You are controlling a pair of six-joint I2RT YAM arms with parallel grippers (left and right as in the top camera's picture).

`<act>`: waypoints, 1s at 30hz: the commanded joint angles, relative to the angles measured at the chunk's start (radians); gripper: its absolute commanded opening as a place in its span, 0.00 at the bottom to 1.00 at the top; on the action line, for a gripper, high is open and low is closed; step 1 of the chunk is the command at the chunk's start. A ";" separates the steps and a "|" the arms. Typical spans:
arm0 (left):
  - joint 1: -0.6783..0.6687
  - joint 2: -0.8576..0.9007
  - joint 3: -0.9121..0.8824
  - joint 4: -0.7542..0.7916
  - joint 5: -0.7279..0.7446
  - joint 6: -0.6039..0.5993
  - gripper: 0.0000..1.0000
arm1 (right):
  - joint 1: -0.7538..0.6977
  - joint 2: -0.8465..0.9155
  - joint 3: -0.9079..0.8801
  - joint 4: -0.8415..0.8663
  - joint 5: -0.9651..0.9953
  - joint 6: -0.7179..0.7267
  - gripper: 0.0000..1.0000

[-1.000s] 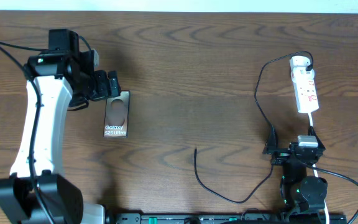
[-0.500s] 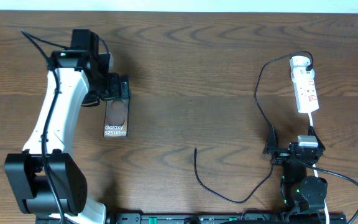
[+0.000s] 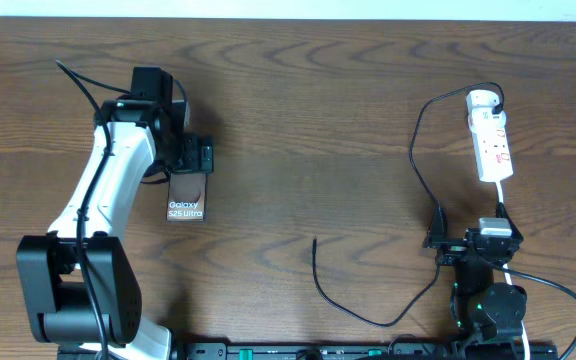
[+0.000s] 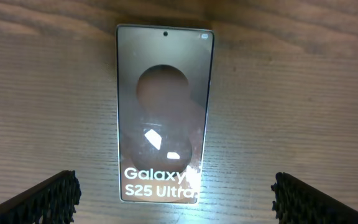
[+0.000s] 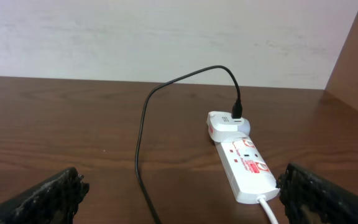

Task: Plug charger to phone and switch on socket
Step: 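Move the left gripper over the Galaxy phone and lower toward it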

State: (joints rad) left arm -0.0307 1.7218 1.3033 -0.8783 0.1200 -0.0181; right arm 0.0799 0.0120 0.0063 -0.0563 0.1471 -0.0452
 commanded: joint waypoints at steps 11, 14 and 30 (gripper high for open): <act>0.000 0.003 -0.078 0.073 -0.017 0.016 0.98 | 0.006 -0.005 -0.001 -0.005 0.004 -0.012 0.99; 0.000 0.003 -0.104 0.103 -0.017 0.016 0.98 | 0.006 -0.005 -0.001 -0.005 0.004 -0.012 0.99; 0.002 0.046 -0.118 0.152 -0.030 0.013 0.98 | 0.006 -0.005 -0.001 -0.005 0.004 -0.012 0.99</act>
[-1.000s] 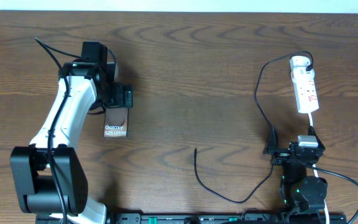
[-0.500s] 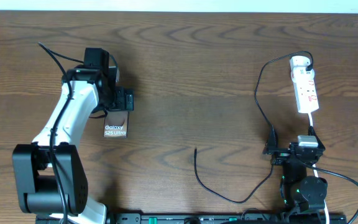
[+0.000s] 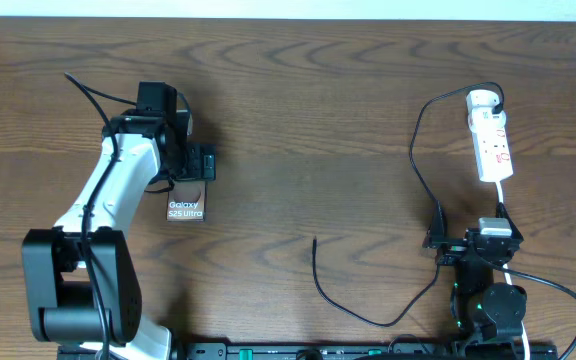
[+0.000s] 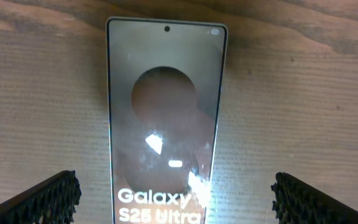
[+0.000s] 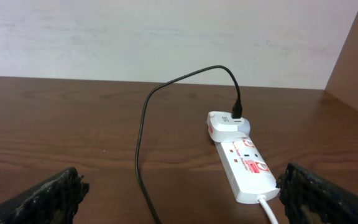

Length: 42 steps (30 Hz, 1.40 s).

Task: Plug charger to phone and switch on socket
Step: 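Move the left gripper over the Galaxy phone and lower toward it, then lower the left gripper onto the phone's long edges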

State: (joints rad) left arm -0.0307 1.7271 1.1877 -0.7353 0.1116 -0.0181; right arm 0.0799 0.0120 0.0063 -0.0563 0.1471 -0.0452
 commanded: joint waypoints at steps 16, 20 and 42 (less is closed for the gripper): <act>0.014 0.084 -0.002 0.060 -0.023 0.013 0.98 | 0.006 -0.005 -0.001 -0.005 0.004 -0.012 0.99; 0.038 0.084 -0.002 0.060 -0.023 0.013 0.98 | 0.006 -0.005 -0.001 -0.005 0.004 -0.012 0.99; 0.047 0.098 -0.006 0.045 0.014 0.013 0.98 | 0.006 -0.005 -0.001 -0.005 0.004 -0.012 0.99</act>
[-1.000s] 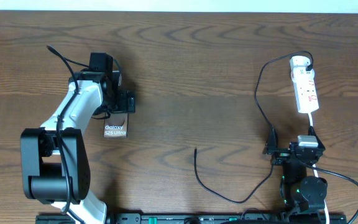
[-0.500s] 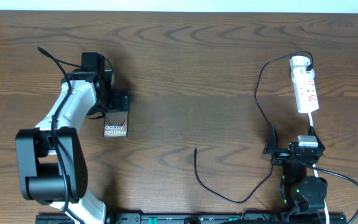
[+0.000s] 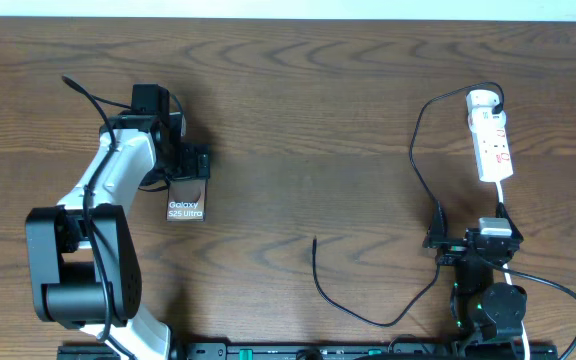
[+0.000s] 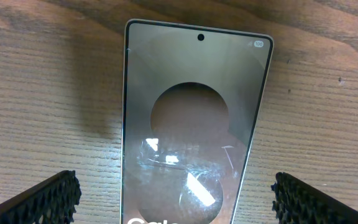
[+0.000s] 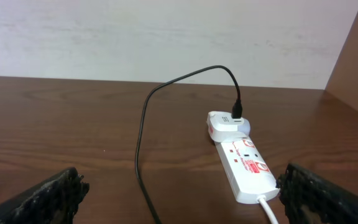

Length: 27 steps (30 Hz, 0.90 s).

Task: Plug charger to phone and switch on socket
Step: 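Lower the left gripper onto the phone's long edges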

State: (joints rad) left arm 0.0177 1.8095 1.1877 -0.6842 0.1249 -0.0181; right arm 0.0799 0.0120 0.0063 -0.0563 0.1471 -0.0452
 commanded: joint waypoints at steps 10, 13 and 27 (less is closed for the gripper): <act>-0.036 0.065 -0.006 -0.005 -0.022 0.013 0.98 | 0.006 -0.005 -0.001 -0.005 0.004 -0.012 0.99; -0.037 0.065 -0.006 -0.004 -0.033 0.013 0.98 | 0.006 -0.005 -0.001 -0.005 0.004 -0.012 0.99; -0.036 0.066 -0.006 0.014 -0.059 0.009 0.98 | 0.006 -0.005 -0.001 -0.005 0.004 -0.012 0.99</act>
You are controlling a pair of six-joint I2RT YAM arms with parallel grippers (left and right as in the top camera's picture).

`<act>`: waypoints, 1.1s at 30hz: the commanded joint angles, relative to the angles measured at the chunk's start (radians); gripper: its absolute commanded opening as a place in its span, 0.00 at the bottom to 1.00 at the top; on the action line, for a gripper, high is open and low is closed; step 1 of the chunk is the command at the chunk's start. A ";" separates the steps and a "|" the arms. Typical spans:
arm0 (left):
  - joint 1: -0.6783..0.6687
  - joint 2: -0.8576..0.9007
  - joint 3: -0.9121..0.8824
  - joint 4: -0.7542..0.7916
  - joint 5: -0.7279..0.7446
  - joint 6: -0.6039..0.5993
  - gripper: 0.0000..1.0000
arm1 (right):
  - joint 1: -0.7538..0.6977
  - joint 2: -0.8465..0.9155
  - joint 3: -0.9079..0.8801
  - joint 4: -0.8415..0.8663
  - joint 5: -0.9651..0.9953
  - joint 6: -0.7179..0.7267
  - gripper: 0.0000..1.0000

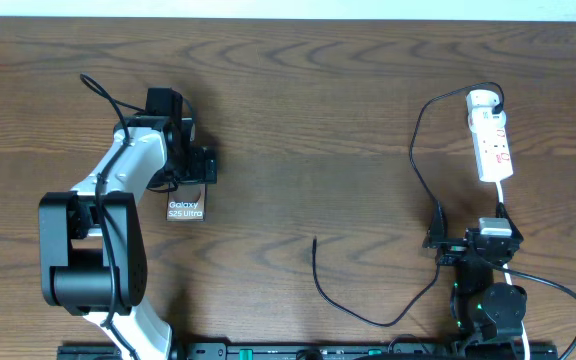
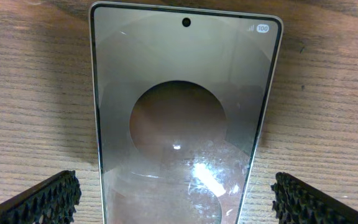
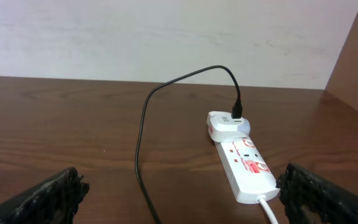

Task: Plug charger to phone and switch on socket
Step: 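Lower the left gripper onto the phone's long edges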

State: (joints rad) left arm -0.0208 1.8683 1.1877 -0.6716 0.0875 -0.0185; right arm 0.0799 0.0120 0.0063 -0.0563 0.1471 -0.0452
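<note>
The phone (image 1: 186, 208) lies flat on the table at the left, screen up, reading "Galaxy S25 Ultra"; it fills the left wrist view, phone (image 2: 182, 118). My left gripper (image 1: 192, 166) hovers over its far end, open, one finger on each side of it. The white power strip (image 1: 492, 140) lies at the far right with the white charger (image 1: 481, 100) plugged in. Its black cable (image 1: 368, 315) runs down to a free end (image 1: 314, 241) mid-table. My right gripper (image 1: 471, 243) rests open at the near right, facing the strip (image 3: 246, 168).
The table's far edge meets a white wall (image 3: 166, 37). The power strip's white lead (image 1: 538, 285) runs past the right arm's base (image 1: 488, 305). The left arm (image 1: 108, 190) reaches across the table's left side.
My left gripper has come closer to the phone, which now looks larger and fills more of the wrist view; the wrist has shifted slightly right. The right arm, cable and strip are unchanged.
My left gripper stood open above the phone with the whole screen in view. At each later moment it sat lower and farther toward the phone's top end, fingers still wide apart. The phone has stayed put. The right arm stayed still throughout.
</note>
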 commanded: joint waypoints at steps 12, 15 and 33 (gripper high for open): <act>0.002 0.007 -0.013 0.008 -0.021 0.009 0.98 | 0.006 -0.005 -0.001 -0.005 0.004 -0.012 0.99; 0.002 0.007 -0.021 0.011 -0.021 0.009 0.98 | 0.006 -0.005 -0.001 -0.005 0.004 -0.012 0.99; 0.002 0.008 -0.068 0.050 -0.021 0.006 0.97 | 0.006 -0.005 -0.001 -0.005 0.004 -0.012 0.99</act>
State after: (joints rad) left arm -0.0208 1.8683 1.1336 -0.6231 0.0788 -0.0185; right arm 0.0799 0.0120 0.0063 -0.0563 0.1471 -0.0452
